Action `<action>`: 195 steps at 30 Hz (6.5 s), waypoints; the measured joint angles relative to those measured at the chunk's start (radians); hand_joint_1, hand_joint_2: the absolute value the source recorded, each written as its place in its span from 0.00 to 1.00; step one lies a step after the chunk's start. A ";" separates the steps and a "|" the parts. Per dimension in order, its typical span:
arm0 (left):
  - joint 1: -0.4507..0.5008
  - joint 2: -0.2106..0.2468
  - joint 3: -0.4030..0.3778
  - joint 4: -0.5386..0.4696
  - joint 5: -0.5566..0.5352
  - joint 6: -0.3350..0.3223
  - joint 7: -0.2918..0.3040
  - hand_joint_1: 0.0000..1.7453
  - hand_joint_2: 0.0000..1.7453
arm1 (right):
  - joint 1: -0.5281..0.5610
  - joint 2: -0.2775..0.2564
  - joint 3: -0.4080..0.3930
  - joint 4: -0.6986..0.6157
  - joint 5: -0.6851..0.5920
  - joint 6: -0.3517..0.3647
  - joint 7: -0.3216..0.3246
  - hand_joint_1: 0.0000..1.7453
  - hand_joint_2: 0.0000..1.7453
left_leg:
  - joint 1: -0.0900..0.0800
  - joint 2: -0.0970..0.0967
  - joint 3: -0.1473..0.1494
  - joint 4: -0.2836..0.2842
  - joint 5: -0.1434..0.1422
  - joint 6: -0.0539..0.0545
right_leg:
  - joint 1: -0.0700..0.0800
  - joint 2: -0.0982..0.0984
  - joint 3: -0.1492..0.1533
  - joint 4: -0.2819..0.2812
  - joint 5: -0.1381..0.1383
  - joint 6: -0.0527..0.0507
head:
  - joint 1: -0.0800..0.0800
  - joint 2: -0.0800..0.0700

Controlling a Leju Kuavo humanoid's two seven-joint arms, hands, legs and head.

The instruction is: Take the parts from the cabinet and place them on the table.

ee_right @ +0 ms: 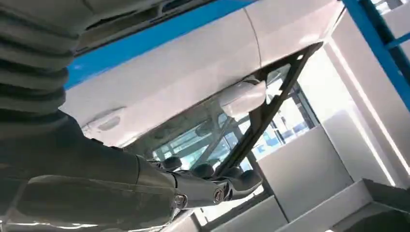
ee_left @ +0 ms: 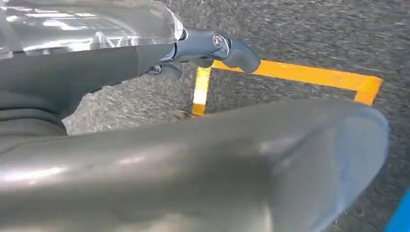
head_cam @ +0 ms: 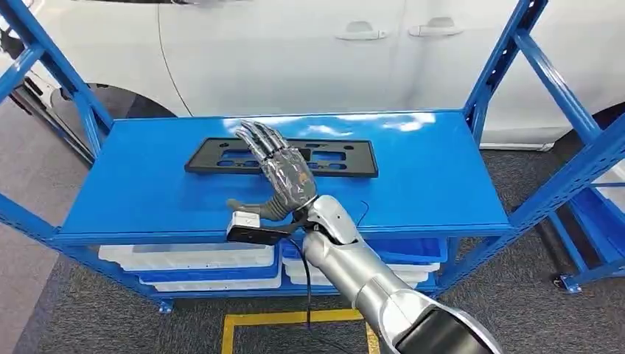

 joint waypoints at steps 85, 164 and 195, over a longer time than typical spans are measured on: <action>-0.021 -0.008 -0.002 0.001 -0.044 0.009 0.011 0.00 0.00 | -0.189 -0.074 0.197 0.339 0.542 0.587 0.669 1.00 1.00 | -0.002 0.000 0.054 -0.103 -0.003 0.022 | -0.004 -0.010 -0.014 -0.020 0.027 0.014 | 0.000 0.000; -0.004 0.008 0.098 0.001 -0.048 -0.078 -0.185 0.00 0.00 | 0.541 -0.205 -0.008 -1.162 -1.002 0.993 -0.243 1.00 1.00 | -0.001 0.003 0.067 -0.156 0.043 0.065 | -0.008 -0.007 -0.111 0.262 -0.171 0.064 | 0.000 0.000; 0.002 0.006 0.095 0.002 -0.060 -0.066 -0.170 0.00 0.00 | 0.586 -0.280 0.019 -1.221 -0.955 0.967 -0.244 1.00 1.00 | -0.003 0.011 0.132 -0.181 0.010 0.064 | -0.011 -0.010 -0.146 0.264 -0.152 0.068 | 0.000 0.000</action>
